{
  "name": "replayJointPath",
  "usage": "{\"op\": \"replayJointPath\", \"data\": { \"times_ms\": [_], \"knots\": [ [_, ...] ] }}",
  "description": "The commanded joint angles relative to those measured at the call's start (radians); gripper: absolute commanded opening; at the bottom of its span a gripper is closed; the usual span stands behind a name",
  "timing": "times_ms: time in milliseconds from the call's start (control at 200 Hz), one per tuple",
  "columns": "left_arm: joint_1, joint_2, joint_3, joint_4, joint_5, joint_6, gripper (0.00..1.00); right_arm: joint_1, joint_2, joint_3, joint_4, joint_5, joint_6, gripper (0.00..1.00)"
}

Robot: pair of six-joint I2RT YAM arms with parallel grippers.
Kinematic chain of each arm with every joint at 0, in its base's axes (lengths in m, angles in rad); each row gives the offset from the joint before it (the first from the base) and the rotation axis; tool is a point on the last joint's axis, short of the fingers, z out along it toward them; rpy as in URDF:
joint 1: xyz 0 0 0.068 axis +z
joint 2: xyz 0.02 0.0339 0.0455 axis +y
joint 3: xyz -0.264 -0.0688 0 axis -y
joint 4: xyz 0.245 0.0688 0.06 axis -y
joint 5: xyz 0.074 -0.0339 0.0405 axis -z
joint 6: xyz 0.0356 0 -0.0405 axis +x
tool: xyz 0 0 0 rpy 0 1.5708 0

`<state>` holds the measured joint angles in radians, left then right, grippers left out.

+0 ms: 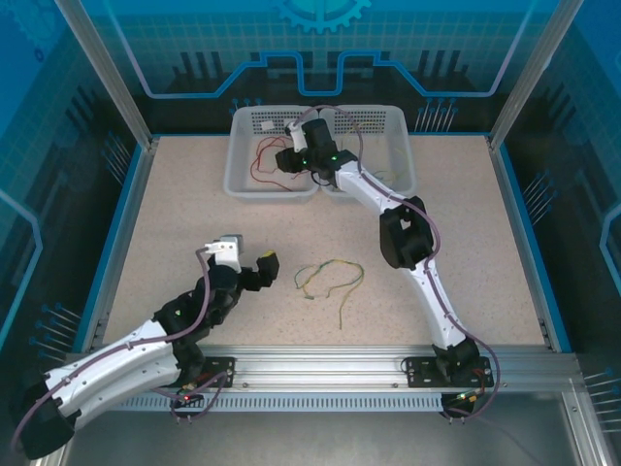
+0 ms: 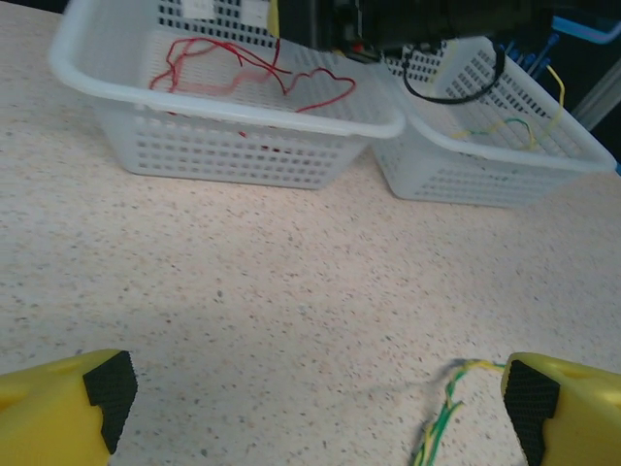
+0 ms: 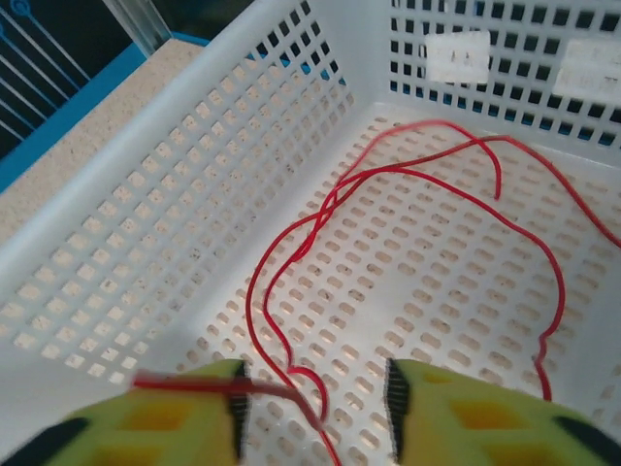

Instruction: Untangle the cables

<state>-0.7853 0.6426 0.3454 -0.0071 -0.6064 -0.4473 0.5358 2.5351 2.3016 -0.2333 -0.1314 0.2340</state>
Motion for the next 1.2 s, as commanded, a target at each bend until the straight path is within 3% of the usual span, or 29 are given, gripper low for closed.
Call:
{"op": "replayJointPath", "data": {
  "times_ms": [0,130,225,305,360,605,675,775,855,1021,1096,1196],
  "knots": [
    [0.035,-0.018,0.0,-0.022,-0.054,-0.006,0.99,0.018,-0.106,-0.109,0.058,-0.018,-0.009,0.58],
    [0.131,-0.002,0.033,-0.033,0.035,-0.02,0.99,0.025,-0.299,-0.304,0.142,-0.01,-0.007,0.67],
    [0.258,0.058,0.087,-0.028,0.254,-0.041,0.99,0.026,-0.462,-0.446,0.155,0.005,-0.006,0.72],
    [0.319,0.162,0.172,-0.058,0.384,-0.048,0.99,0.03,-0.617,-0.628,0.234,0.018,-0.021,0.95],
    [0.33,0.257,0.238,-0.087,0.425,-0.031,0.99,0.028,-0.702,-0.726,0.257,0.001,-0.029,0.98],
    [0.323,0.496,0.369,-0.048,0.591,0.063,0.99,0.034,-1.091,-1.133,0.292,-0.019,-0.056,0.95],
    [0.302,0.53,0.379,-0.049,0.627,0.092,0.98,0.035,-1.195,-1.276,0.332,-0.064,-0.078,0.9],
    [0.225,0.569,0.386,-0.085,0.597,0.155,0.96,0.039,-1.311,-1.482,0.381,-0.12,-0.115,0.78],
    [0.168,0.603,0.392,-0.131,0.55,0.176,0.93,0.043,-1.36,-1.59,0.367,-0.137,-0.135,0.7],
    [0.14,0.648,0.347,-0.115,0.579,0.147,0.88,0.055,-1.403,-1.754,0.397,-0.164,-0.154,0.56],
    [0.124,0.663,0.326,-0.091,0.582,0.145,0.88,0.075,-1.419,-1.807,0.407,-0.168,-0.184,0.57],
    [0.105,0.688,0.296,-0.046,0.576,0.156,0.88,0.128,-1.415,-1.836,0.412,-0.066,-0.208,0.66]
  ]
}}
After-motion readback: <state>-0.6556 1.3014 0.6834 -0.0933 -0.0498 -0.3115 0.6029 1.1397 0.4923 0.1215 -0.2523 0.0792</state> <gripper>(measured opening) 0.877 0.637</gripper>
